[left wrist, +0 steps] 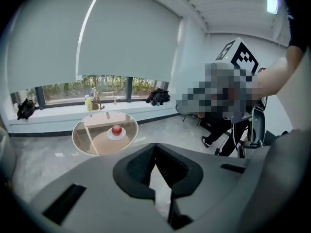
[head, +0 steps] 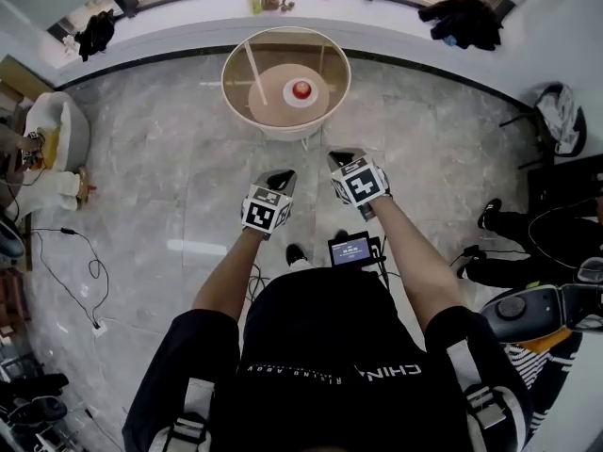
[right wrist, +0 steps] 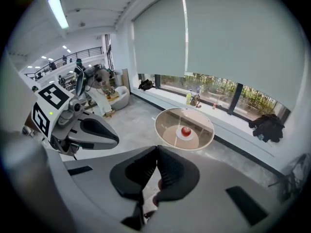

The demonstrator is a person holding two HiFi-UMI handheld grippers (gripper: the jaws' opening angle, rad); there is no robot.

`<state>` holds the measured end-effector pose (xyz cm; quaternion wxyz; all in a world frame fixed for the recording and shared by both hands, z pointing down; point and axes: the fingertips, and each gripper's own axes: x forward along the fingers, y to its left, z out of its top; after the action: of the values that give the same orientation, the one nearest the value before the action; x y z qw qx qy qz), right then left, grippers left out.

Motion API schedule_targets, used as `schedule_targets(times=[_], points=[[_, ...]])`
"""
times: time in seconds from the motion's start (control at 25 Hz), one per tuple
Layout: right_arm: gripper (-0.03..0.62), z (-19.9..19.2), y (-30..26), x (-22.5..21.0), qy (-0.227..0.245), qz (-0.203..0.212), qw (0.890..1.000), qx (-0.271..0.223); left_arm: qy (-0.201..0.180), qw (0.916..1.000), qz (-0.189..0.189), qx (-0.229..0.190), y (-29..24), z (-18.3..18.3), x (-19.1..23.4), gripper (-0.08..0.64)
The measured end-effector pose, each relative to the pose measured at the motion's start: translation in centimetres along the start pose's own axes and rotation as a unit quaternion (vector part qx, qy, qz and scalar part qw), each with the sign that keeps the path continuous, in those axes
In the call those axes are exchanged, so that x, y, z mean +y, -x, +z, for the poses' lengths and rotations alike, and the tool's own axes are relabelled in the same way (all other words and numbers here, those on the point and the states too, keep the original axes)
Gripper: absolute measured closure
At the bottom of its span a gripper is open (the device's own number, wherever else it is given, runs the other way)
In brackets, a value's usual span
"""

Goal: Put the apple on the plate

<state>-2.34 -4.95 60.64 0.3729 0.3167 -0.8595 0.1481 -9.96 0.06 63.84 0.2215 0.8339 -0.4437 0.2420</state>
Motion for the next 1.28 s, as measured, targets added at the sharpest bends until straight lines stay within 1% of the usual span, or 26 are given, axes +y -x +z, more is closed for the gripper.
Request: schedule_targets(times=[0.08,0.16,0.2,0.28,0.36,0.4,0.48,0.56,0.64,0.72,0.84,1.0,1.04,1.16,1.28], points=[[0.563,-0.2,0.7,0.0,-0.003,0.002,1.000,0.000,0.019,0.9995,-0.020,-0.013,0.5,0.8,-1.4,0.543],[0.563,-0.2,1.5,-0.3,-0.019,0.006,1.000,-0.002,0.044,0.9979,-0.039,-0.026,1.1,1.7,-2.5,0.543],[0.563,-0.3,1.9,-0.4,-0.032,0.010,0.999,-0.005,0.050,0.9976,-0.040,-0.028,1.3,2.0,-2.9,0.543],[0.563,-0.5,2.6,-0.7,-0.048,0.015,0.999,-0.012,0.051,0.9981,-0.026,-0.021,1.3,2.1,-2.8,0.543],[0.563,-1.0,3.0,-1.0,-0.029,0.013,0.999,-0.012,0.062,0.9979,-0.007,-0.015,0.9,2.2,-2.5,0.543],[0.563,-1.4,3.2,-0.9,-0.012,0.013,1.000,-0.010,0.071,0.9973,-0.004,-0.016,0.8,2.2,-2.7,0.543],[0.563,-1.8,3.3,-0.8,0.012,0.016,1.000,-0.009,0.083,0.9963,-0.010,-0.022,0.7,2.3,-3.6,0.543],[0.563,-1.8,3.5,-1.0,0.019,0.018,1.000,-0.014,0.084,0.9960,-0.013,-0.028,0.5,2.7,-4.4,0.543],[0.563,-1.7,3.6,-1.0,0.022,0.023,0.999,-0.018,0.085,0.9959,-0.005,-0.032,0.4,2.9,-4.6,0.543],[0.563,-1.6,3.8,-1.1,0.038,0.026,0.999,-0.018,0.087,0.9955,0.003,-0.036,0.3,3.4,-4.5,0.543],[0.563,-1.2,4.1,-1.6,0.053,0.028,0.998,-0.019,0.071,0.9967,0.011,-0.037,0.2,4.4,-4.3,0.542],[0.563,-0.7,4.2,-3.0,0.043,0.027,0.998,-0.024,0.018,0.9992,0.031,-0.017,-0.5,5.2,-4.5,0.543],[0.563,-0.5,4.2,-3.2,0.042,0.027,0.998,-0.026,0.010,0.9993,0.034,-0.013,-0.7,5.4,-4.5,0.543],[0.563,0.0,4.3,-3.8,0.042,0.030,0.998,-0.024,0.001,0.9996,0.027,-0.011,-1.2,6.0,-4.7,0.543],[0.563,0.2,4.1,-3.8,0.063,0.032,0.997,-0.023,0.004,0.9996,0.025,-0.014,-1.4,6.2,-4.7,0.543]])
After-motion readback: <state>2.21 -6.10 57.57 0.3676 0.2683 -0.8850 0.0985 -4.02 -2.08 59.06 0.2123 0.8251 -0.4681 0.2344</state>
